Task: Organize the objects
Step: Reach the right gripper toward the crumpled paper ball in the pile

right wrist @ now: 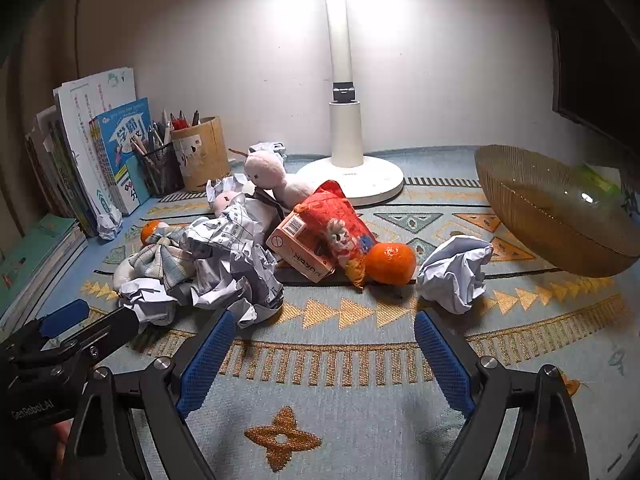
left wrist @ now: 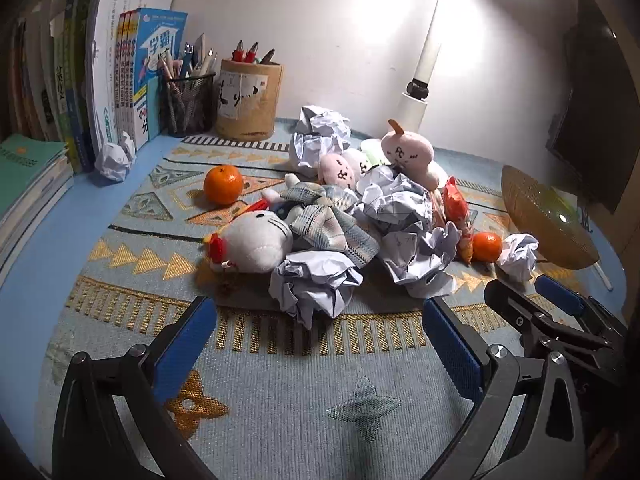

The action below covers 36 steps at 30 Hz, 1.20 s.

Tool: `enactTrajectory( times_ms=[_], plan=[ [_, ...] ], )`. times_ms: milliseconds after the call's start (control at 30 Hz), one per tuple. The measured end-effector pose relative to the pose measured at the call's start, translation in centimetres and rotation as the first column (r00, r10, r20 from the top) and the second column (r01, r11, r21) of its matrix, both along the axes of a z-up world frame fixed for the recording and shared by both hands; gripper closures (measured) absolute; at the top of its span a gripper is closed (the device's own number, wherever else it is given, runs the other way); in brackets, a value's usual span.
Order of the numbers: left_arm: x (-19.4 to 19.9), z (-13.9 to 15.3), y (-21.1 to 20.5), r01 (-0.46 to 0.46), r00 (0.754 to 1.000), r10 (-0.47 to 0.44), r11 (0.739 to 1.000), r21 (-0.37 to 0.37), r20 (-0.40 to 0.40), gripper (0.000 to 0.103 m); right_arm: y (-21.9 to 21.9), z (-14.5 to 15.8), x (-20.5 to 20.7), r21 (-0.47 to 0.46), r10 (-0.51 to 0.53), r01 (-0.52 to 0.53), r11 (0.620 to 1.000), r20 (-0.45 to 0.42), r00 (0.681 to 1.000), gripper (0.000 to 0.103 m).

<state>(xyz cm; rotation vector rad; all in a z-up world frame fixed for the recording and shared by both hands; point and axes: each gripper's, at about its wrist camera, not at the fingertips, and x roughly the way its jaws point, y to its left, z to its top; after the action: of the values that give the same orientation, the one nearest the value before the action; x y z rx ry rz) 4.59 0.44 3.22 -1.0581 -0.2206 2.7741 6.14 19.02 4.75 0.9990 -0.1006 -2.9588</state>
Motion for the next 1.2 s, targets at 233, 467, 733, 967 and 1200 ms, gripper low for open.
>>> enactTrajectory(
  times_ms=[233,467,733,967,1200],
  plan=[
    [0.0,-0.4,0.3,-0.003,1.000,0.004,0.999,-0.038,0.008,0.001,0.0,-0.3,-0.4,0.008,-0.015,0.014,1.000,0.030,0.999,0.008],
    [0.0,-0.4,0.5,-0.004,1.000,0.004,0.999,-0.035,0.013,0.001,-0.3,-0.4,-0.6,0.012,-0.014,0.013,1.000,0.045,0.999,0.008],
    [-0.1,-0.4,0.2,-0.007,1.000,0.007,1.000,-0.014,0.011,0.001,-0.5,-0.5,-0.5,0.010,-0.008,0.008,1.000,0.051,0.999,0.008],
    [-1.1,0.6,-2.9,0.055,0.998,-0.054,0.998,-0.041,0.027,0.001,-1.3,-0.5,-1.3,0.003,0.087,-0.088,0.996,0.082,0.993,0.025],
    [-3.2,-1.2,-3.2,0.141,0.978,-0.150,0.987,0.074,0.142,0.006,-3.6,-1.5,-5.6,-0.004,0.173,-0.176,0.984,0.216,0.961,0.036]
  ],
)
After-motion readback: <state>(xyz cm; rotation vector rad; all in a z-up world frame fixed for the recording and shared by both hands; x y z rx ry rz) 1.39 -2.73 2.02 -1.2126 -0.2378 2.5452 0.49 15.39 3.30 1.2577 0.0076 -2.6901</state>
